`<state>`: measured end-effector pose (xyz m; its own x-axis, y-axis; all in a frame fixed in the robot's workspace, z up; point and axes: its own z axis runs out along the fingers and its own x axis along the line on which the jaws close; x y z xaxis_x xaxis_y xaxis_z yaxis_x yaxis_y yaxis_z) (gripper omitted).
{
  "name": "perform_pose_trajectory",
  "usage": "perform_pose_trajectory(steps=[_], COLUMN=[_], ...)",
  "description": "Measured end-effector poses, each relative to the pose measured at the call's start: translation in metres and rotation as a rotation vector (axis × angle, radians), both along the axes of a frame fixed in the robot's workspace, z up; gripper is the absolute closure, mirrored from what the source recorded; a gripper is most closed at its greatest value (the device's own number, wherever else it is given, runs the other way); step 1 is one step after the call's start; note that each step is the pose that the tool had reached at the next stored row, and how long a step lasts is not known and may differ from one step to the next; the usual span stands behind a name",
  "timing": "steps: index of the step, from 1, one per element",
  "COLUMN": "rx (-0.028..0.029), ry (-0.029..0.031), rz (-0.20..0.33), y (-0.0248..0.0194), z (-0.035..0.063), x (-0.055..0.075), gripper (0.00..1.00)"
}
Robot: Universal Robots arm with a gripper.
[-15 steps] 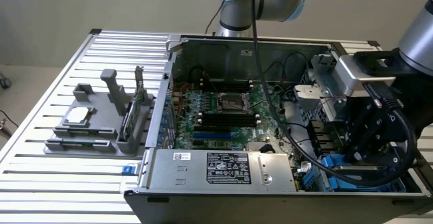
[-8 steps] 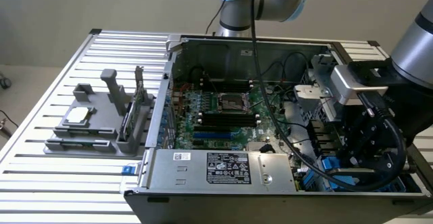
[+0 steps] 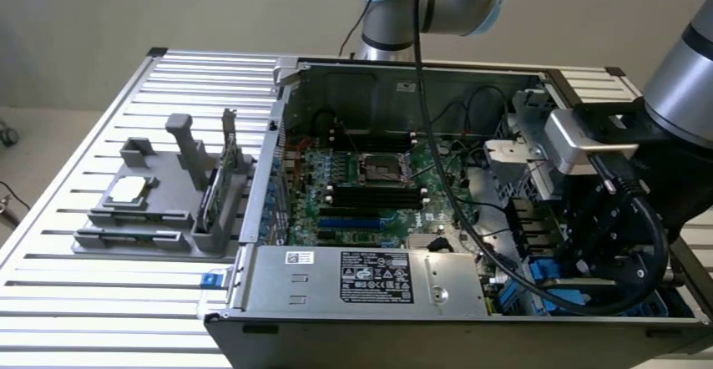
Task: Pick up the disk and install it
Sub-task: 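Insert the disk into the insertion slot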
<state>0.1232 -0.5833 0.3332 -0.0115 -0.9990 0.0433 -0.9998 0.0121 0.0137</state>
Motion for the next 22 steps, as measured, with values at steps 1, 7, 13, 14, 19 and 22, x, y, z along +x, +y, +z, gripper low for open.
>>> perform_pose_trajectory(steps=[1,7,13,14,19,22], rx=[0.0,-0.002,-0.0022,-0.002,-0.0019,-0.002], ry=[0.0002,0.0016,0.0016,0.0016,0.0002,-0.0009], rz=[0.0,0.0,0.0,0.0,0.0,0.0], y=[-0.0001,0.0,0.0,0.0,-0.0001,0.0], z=[0.0026,0.0255,0.0492,0.0529,0.0597,0.0605], x=[0.0,0.0,0.003,0.003,0.006,0.007], gripper=[0.78,0.78,0.78,0.78,0.78,0.78])
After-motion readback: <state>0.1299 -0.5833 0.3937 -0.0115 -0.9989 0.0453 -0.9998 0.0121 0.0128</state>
